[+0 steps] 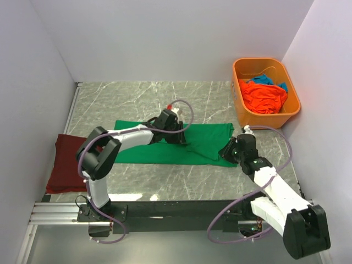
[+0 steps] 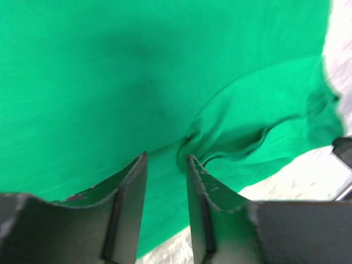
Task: Fold and stack the t-shirts
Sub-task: Fold the tshirt
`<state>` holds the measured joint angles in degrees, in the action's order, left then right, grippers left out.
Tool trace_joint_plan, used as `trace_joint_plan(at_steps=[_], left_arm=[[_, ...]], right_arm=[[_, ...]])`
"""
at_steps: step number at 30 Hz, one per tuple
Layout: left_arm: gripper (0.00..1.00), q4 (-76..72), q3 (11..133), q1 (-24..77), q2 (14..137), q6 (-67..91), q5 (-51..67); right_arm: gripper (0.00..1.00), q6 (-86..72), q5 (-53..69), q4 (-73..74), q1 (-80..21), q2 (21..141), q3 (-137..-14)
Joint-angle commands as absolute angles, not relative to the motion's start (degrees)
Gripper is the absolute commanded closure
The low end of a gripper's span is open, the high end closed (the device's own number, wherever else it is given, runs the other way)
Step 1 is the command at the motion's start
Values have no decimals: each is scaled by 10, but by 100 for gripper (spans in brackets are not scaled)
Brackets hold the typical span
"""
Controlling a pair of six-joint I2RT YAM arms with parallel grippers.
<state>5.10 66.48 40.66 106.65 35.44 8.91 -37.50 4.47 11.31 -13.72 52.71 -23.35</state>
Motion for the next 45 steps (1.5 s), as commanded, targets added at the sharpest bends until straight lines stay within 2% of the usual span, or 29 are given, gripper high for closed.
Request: trace_joint_plan(at_steps=[1, 9, 18, 26, 33, 38, 42, 45], left_arm=[[63, 45, 666, 390, 995, 366, 68], [94, 14, 710, 417, 1034, 409, 173], [99, -32, 698, 439, 1113, 439, 203], [99, -21, 677, 439, 1147, 446, 176], [97, -2, 671, 439, 1122, 437, 161], [86, 27, 678, 432, 1072, 421, 152], [72, 46, 675, 412, 1024, 424, 141], [69, 74, 665, 390, 984, 432, 98]], right_arm=[[69, -385, 21, 129, -153, 502, -274], [70, -407, 12, 72, -203, 617, -327], [71, -431, 27, 5, -206, 706, -278], [71, -461, 11, 25, -200, 706, -233], [72, -468, 1, 61, -193, 674, -228], [72, -464, 1, 91, -192, 636, -240], [70, -447, 1, 124, -192, 591, -268], [67, -437, -10, 142, -199, 575, -291]])
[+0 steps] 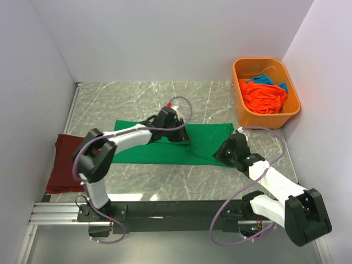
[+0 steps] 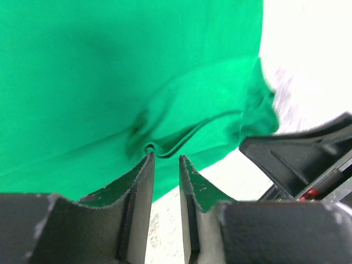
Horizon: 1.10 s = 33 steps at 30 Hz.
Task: Fold and stack the t-shirts
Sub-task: Fold the tshirt
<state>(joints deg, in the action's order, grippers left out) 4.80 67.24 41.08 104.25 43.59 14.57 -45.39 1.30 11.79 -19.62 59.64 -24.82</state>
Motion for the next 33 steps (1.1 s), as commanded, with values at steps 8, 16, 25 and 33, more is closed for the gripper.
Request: trace_joint_plan(at_steps=[8, 16, 25, 33], left_arm=[[78, 199, 614, 367, 935, 447, -104], [79, 180, 519, 363, 932, 463, -154], [80, 180, 514, 361, 949, 458, -158], [82, 178, 476, 368, 934, 468, -140]], right_arm=[[61, -425, -42, 142, -228, 686, -374], [59, -417, -61, 123, -237, 833, -453], [59, -417, -62, 111, -237, 891, -456], [59, -391, -56, 135, -239, 960, -516]])
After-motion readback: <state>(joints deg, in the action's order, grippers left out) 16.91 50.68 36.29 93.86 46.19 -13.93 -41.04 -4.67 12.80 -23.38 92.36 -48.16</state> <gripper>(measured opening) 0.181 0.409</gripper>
